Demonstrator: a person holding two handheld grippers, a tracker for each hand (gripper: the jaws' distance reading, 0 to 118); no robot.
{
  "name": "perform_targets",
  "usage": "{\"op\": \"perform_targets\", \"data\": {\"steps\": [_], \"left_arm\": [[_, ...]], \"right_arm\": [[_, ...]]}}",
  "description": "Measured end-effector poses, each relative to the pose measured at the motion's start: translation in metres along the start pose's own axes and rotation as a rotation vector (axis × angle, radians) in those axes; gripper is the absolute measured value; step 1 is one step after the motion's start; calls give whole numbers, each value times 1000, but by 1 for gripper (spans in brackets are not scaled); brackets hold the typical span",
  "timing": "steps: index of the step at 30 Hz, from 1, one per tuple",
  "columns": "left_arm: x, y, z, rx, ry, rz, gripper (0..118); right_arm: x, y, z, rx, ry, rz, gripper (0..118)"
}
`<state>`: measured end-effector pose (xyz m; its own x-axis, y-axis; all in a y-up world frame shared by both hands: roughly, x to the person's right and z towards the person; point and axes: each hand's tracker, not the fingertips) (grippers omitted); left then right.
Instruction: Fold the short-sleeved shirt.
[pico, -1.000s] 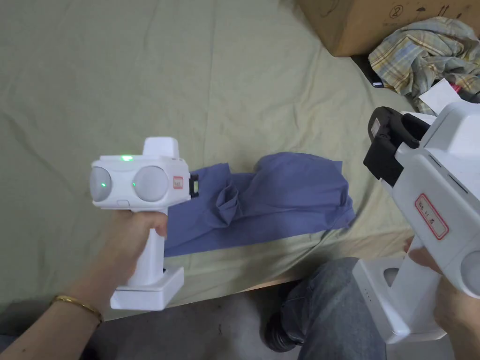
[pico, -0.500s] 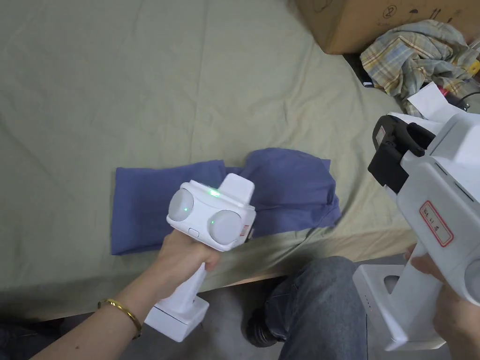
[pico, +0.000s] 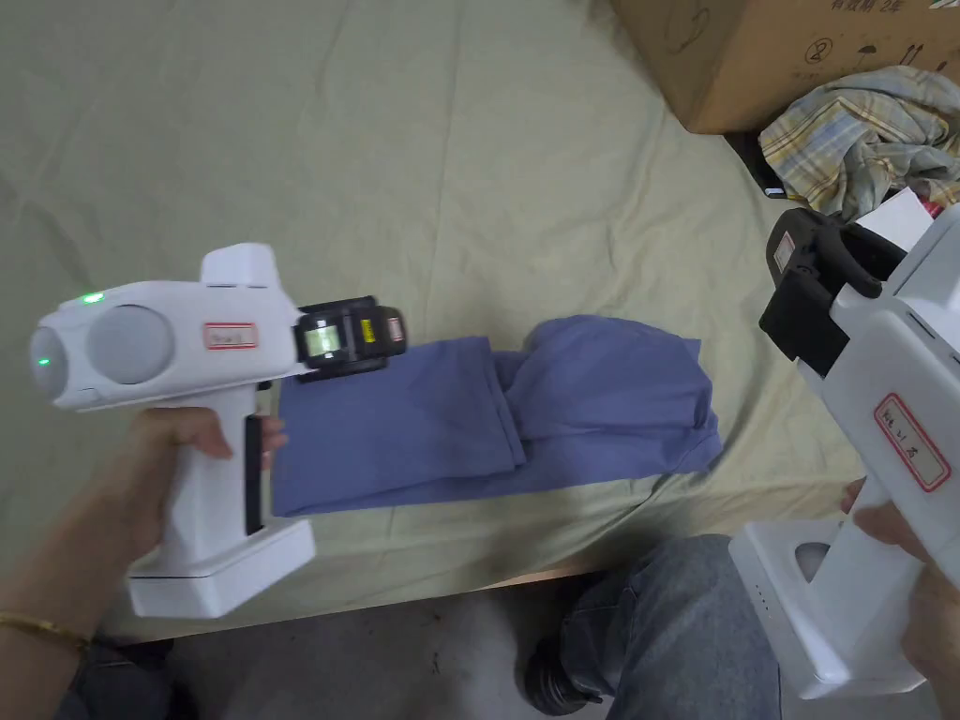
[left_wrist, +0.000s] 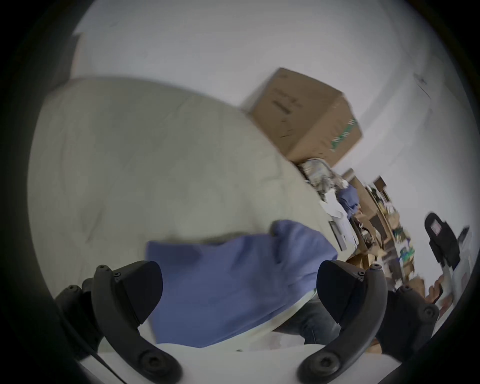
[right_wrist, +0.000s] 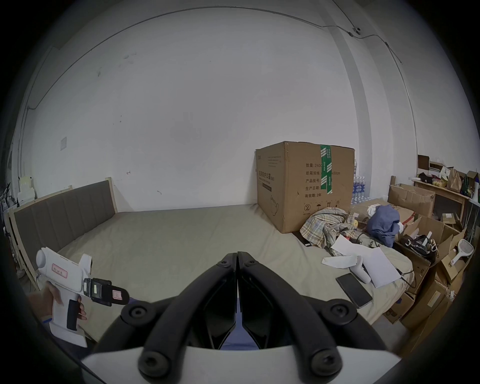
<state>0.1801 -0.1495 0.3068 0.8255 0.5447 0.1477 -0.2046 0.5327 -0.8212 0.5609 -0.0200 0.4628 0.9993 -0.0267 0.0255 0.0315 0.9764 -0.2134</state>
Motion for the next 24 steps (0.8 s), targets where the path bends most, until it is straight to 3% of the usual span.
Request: {"op": "perform_targets", "data": {"steps": [4, 7, 9, 13, 16, 18, 19, 20, 21, 24], "left_arm": [[-54, -15, -7, -49, 55, 162, 118], [-77, -28, -15, -95, 9, 281, 117], [-88, -32, -20, -118, -18, 358, 107], [-83, -29, -22, -84, -60, 352, 99], [-74, -26, -36, -103, -89, 350, 64], [-64, -30, -49, -148, -86, 321, 55], [-60, -31, -51, -150, -72, 289, 43], [-55, -30, -53, -151, -20, 256, 22], [-51, -29, -55, -164, 39, 241, 12], [-41, -24, -50, -150, 38, 238, 10]], "right_arm": [[-7, 0, -2, -10, 11, 12, 0], [-12, -2, -5, -23, 18, 26, 0], [-14, -2, -7, -31, 18, 30, 0], [-15, -3, -11, -44, 13, 40, 0], [-15, -5, -14, -57, 14, 43, 0], [-16, -6, -15, -66, 5, 56, 0], [-16, -6, -15, -69, 3, 60, 0], [-14, -7, -16, -72, 2, 62, 0], [-13, -8, -16, -75, 2, 62, 0], [-14, -9, -16, -82, 5, 62, 0]]}}
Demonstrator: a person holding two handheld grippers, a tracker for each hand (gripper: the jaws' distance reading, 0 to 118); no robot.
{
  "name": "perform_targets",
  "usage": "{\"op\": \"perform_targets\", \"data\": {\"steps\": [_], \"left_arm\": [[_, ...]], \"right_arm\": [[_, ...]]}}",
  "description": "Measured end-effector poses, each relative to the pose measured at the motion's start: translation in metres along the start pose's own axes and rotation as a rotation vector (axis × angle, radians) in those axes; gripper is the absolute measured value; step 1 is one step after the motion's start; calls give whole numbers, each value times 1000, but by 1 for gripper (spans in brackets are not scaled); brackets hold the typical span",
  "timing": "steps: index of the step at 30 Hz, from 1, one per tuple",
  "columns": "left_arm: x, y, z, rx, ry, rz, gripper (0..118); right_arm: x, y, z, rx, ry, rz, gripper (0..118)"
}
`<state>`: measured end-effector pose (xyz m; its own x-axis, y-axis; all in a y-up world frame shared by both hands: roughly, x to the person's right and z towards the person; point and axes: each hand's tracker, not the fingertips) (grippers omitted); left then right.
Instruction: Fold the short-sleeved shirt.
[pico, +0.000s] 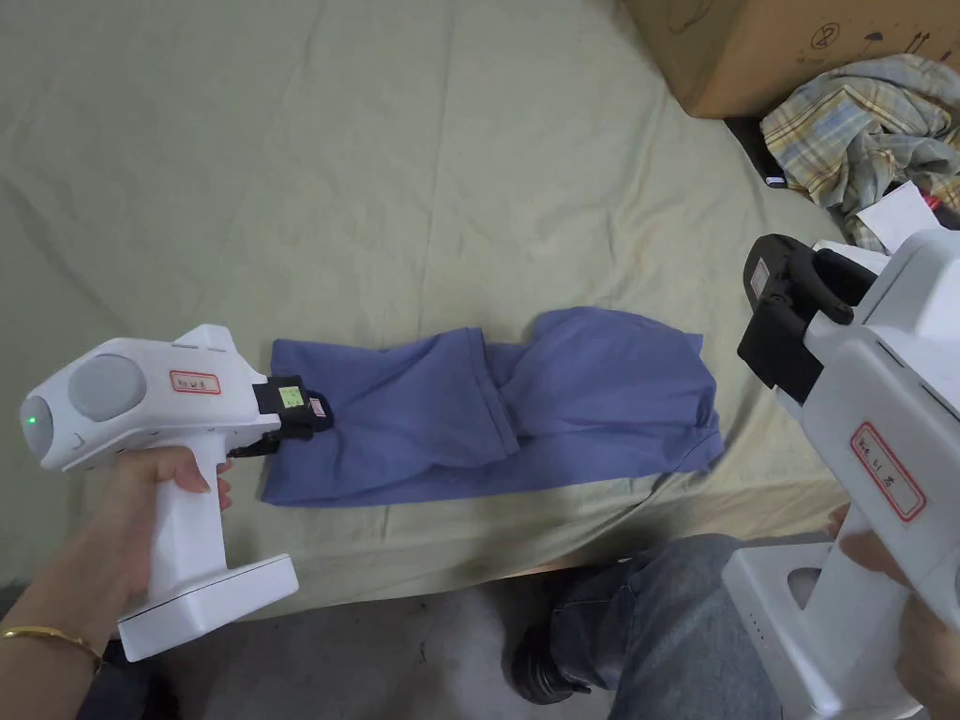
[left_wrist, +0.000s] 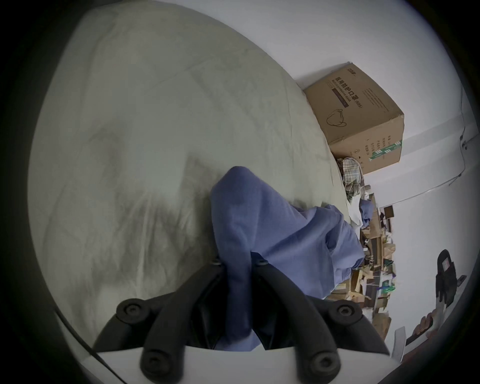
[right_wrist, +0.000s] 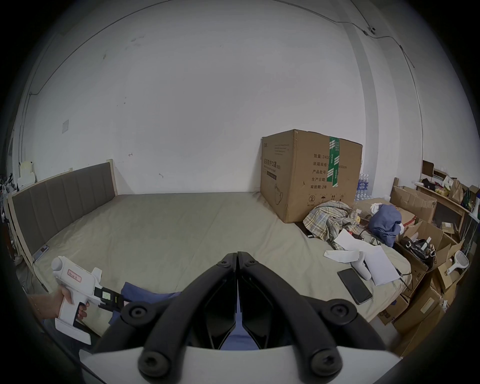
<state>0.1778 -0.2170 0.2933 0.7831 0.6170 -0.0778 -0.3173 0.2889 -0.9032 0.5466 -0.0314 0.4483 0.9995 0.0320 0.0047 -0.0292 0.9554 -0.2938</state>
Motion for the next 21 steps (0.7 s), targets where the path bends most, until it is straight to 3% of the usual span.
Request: {"op": "perform_targets", "data": {"steps": [7, 12, 17, 21], "left_arm": [[5, 12, 55, 62, 44, -20, 6], [-33, 21, 124, 125, 256, -37, 6], [-45, 24, 185, 174, 593, -184, 6], [-15, 21, 199, 200, 664, -306, 6]], "right_arm": [[-5, 5, 0, 16, 24, 4, 0], [-9, 7, 2, 40, 56, 3, 0], [-16, 8, 3, 49, 81, 3, 0], [-21, 7, 2, 51, 96, -4, 0]]}}
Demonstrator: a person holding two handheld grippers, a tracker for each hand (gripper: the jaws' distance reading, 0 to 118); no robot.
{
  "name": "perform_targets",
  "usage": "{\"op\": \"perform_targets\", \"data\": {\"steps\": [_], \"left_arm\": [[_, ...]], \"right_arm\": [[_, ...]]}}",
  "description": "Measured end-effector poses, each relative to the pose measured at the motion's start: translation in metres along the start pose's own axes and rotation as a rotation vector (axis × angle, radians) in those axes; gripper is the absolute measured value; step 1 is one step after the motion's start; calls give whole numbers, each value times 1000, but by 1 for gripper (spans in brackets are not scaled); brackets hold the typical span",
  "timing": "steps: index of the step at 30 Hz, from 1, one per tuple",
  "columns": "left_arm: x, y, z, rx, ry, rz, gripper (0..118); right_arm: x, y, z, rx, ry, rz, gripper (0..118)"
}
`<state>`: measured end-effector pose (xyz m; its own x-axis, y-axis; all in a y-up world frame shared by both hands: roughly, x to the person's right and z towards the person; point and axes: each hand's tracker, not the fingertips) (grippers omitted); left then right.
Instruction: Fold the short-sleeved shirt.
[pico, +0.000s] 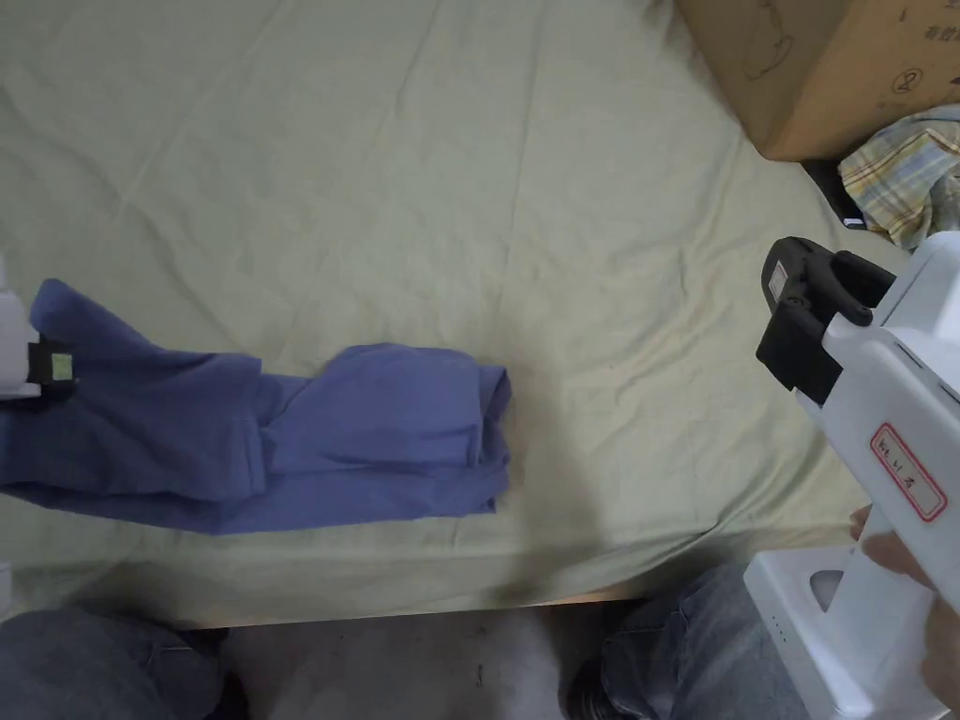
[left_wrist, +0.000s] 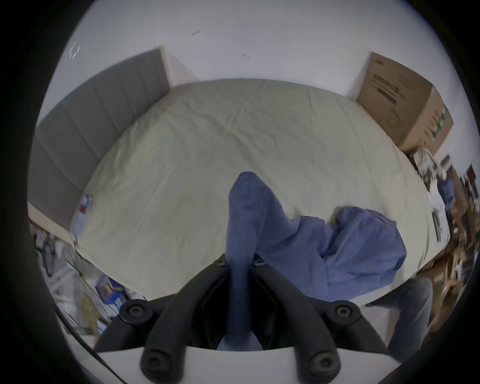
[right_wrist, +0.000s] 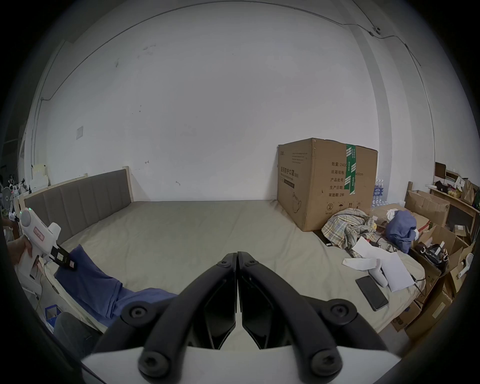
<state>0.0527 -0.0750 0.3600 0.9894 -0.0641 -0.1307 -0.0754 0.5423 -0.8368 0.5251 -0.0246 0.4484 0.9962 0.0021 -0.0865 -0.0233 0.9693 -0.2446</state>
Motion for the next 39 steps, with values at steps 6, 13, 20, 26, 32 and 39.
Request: {"op": "perform_targets", "data": {"steps": [6, 13, 20, 26, 32, 39], "left_arm": [[91, 11, 23, 28, -90, -175, 6], [196, 19, 2, -6, -267, -238, 6], [267, 4, -66, -172, -402, -166, 44], [265, 1, -76, -207, -542, -76, 89], [252, 3, -48, 208, -265, -232, 4], [285, -33, -99, 23, -298, -292, 0]], "right_arm": [[-3, 1, 6, 11, 9, 4, 0], [16, -4, 19, 17, -33, -15, 0], [39, -11, 37, 0, -125, -41, 0], [49, -11, 41, -1, -162, -63, 0], [48, -12, 33, -4, -147, -55, 0], [43, -16, 25, -26, -134, -43, 0]]}}
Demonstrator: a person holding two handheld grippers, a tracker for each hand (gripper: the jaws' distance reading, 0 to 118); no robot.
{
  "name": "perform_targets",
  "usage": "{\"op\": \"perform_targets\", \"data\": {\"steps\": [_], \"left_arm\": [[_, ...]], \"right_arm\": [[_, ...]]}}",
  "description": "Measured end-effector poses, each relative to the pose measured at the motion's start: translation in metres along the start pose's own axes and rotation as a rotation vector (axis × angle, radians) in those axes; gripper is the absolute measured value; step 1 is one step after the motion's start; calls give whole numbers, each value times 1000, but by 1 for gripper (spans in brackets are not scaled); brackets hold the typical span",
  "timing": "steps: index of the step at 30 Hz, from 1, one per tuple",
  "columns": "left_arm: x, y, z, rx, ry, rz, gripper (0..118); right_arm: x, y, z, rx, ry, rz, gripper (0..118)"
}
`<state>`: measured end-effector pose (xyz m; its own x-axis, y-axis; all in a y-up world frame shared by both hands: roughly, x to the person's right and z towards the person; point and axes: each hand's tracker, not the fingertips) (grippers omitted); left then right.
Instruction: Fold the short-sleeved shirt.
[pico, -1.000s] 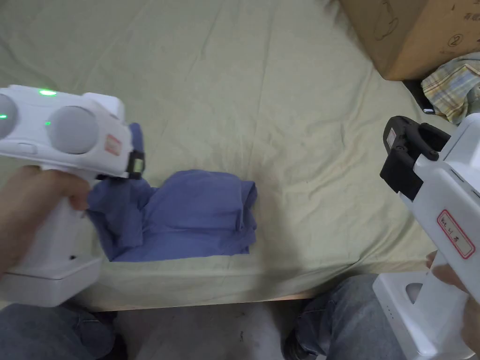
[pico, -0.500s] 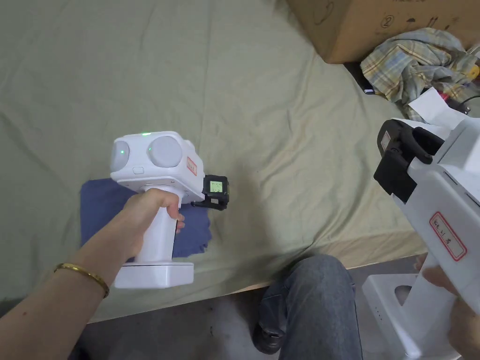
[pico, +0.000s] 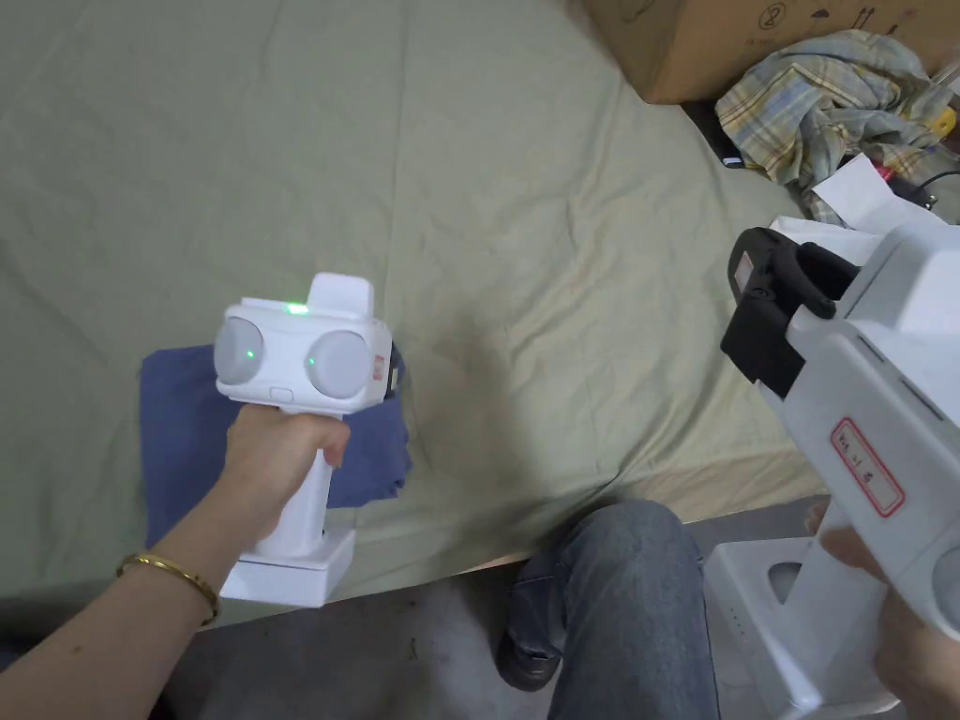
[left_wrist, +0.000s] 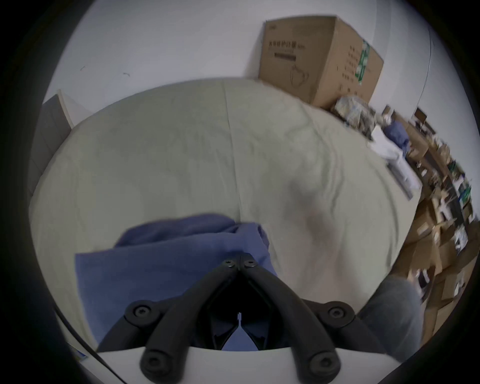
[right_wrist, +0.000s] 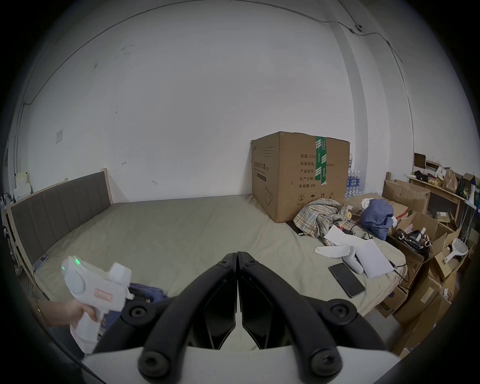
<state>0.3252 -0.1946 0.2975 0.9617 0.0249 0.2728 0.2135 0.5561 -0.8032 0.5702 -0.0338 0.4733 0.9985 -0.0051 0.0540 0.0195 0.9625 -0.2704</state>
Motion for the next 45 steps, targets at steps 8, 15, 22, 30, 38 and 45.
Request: {"op": "perform_targets", "data": {"steps": [8, 15, 22, 30, 38, 45], "left_arm": [[4, -2, -22, -34, -2, 27, 0], [-38, 16, 90, 325, -92, 137, 0], [-105, -24, 168, 541, 139, 211, 0], [-153, -76, 195, 526, 238, 322, 0], [-177, -98, 194, 475, 252, 384, 0], [-198, -85, 167, 390, 56, 440, 104]], "right_arm": [[-3, 1, -1, -11, 2, 10, 0], [-32, 8, -11, -1, 80, 33, 0], [-110, 6, -46, -6, 236, 15, 0], [-215, -68, -123, -241, 353, 69, 0], [-250, -168, -158, -471, 277, 148, 0], [-250, -171, -162, -470, 268, 147, 0]]}}
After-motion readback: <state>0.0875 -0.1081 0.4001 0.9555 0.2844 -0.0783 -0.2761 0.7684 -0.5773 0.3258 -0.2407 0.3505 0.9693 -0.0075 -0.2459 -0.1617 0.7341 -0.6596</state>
